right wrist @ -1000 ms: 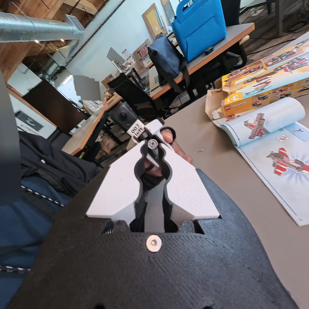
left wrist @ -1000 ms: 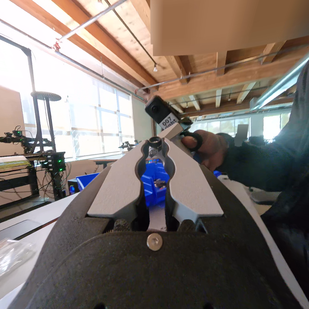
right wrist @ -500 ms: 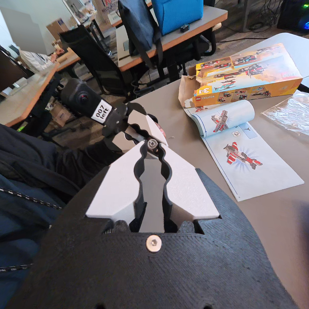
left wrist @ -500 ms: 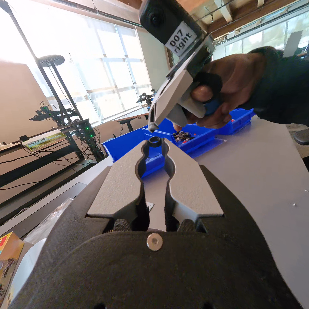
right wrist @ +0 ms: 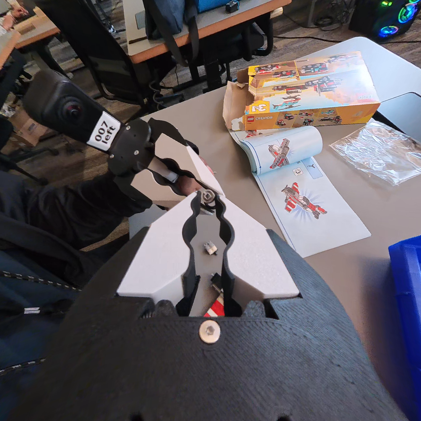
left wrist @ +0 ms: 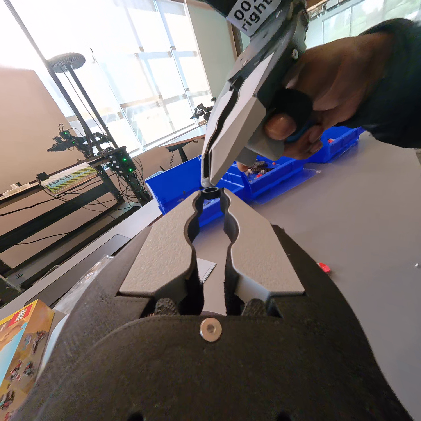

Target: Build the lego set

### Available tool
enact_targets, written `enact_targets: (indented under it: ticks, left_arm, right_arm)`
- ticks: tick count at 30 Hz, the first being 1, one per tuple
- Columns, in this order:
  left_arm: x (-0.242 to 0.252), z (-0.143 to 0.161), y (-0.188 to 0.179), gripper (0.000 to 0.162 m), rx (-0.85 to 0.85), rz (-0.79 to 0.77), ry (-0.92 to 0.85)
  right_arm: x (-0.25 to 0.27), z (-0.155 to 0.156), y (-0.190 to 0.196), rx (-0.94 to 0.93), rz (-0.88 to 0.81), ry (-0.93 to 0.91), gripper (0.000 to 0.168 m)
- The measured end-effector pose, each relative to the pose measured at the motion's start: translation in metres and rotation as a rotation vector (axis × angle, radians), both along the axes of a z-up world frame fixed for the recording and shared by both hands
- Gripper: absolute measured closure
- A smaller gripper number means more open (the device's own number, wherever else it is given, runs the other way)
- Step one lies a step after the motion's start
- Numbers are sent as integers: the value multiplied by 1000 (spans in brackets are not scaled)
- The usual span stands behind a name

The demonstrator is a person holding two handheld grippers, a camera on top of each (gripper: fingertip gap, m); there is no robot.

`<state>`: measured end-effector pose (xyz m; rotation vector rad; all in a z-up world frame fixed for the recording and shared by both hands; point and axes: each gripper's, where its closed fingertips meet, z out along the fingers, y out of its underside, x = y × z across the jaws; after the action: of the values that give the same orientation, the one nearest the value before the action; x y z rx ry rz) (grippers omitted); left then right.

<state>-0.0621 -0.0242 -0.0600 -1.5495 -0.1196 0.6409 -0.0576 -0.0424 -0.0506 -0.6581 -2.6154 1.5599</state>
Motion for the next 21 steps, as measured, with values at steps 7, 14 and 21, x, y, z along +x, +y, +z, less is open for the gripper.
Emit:
enact_targets:
  ticks: [7, 14, 21]
  left_arm:
    - [-3, -5, 1, 149, -42, 34, 9]
    - [-2, 1, -1, 149, 5, 22, 22]
    - [1, 6, -2, 149, 61, 2, 37]
  right_arm:
    - [-4, -7, 2, 58, -27, 49, 156]
    - [-3, -2, 1, 23, -25, 30, 156]
    - [-1, 3, -1, 6, -20, 28, 156]
